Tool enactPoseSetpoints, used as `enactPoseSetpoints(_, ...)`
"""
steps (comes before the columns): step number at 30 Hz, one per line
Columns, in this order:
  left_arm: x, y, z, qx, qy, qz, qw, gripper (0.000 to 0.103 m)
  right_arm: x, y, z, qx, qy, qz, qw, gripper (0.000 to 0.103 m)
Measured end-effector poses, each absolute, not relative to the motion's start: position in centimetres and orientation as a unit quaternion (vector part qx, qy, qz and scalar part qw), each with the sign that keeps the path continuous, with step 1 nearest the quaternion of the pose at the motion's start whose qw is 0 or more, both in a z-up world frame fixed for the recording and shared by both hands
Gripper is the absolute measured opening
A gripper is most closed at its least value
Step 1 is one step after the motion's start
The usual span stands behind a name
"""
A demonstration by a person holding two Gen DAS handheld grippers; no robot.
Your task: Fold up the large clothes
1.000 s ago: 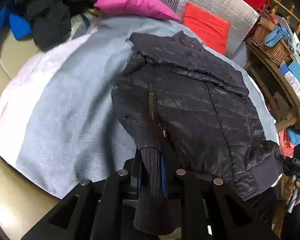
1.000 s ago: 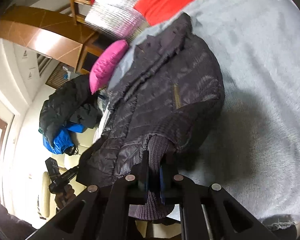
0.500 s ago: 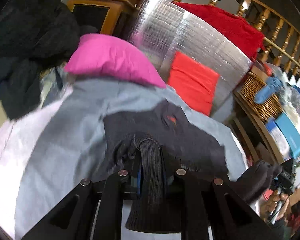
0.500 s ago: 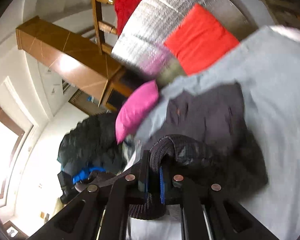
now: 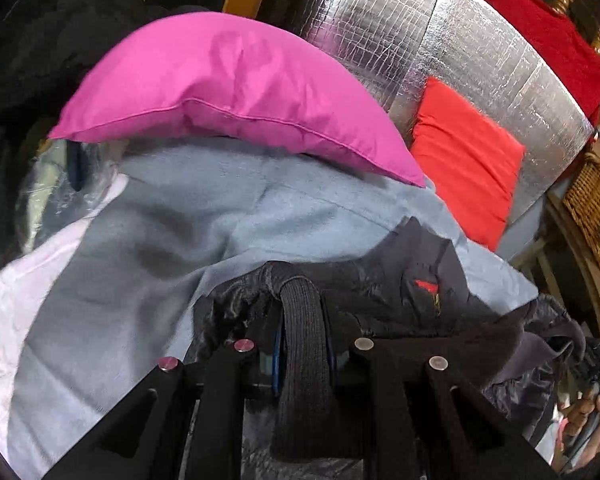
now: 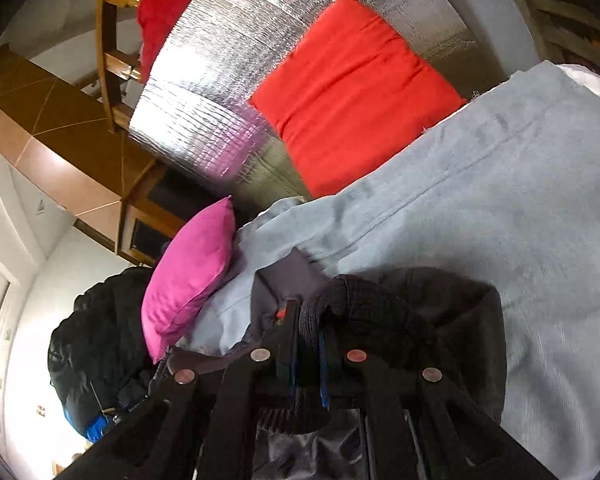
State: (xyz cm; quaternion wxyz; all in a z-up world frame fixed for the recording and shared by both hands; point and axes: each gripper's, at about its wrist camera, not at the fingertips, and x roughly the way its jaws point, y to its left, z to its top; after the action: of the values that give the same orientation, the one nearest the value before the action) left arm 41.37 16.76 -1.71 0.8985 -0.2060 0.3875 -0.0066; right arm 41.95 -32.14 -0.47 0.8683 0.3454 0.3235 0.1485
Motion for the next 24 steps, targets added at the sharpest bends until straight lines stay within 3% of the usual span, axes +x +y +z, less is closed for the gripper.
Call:
enactPoseSetpoints(5, 44.3, 16.6, -4.1, -0.233, 0.403, 0.001, 0.885, 0.031, 44.9, -33.7, -3.6, 0.389, 0.336, 0.114, 0.85, 0.01)
enactPoseSetpoints(7, 45.2, 16.8, -5.2, -0.242, 0.415, 0.01, 0.877, 0.057, 46.1, -34.1, -5.9, 0.408, 0.369, 0.093, 0.83, 0.011)
enactPoseSetpoints(9, 45.3, 17.6, -5.1, -0.251, 0.403, 0.043, 0.879, 0.075, 46.3, -34.5, -7.1, 0.427, 0.367, 0.088, 0.822, 0.018)
enactPoseSetpoints(10, 45.0, 18.1, -4.9, -0.257, 0.392, 0.056, 0.881, 0.079, 46.2, -34.8, -7.2, 0.434, 0.361, 0.084, 0.821, 0.028)
enactPoseSetpoints(13, 44.4, 19.1, -4.3, -0.261, 0.388, 0.058, 0.882, 0.079, 45.5, -35.5, -6.2, 0.446, 0.335, 0.09, 0.825, 0.096)
enactPoseSetpoints(24, 37.3, 20.9, -0.5, -0.192, 0.336, 0.079, 0.918, 0.079, 36.9, -34.9, -1.6, 0.351, 0.307, 0.094, 0.88, 0.098)
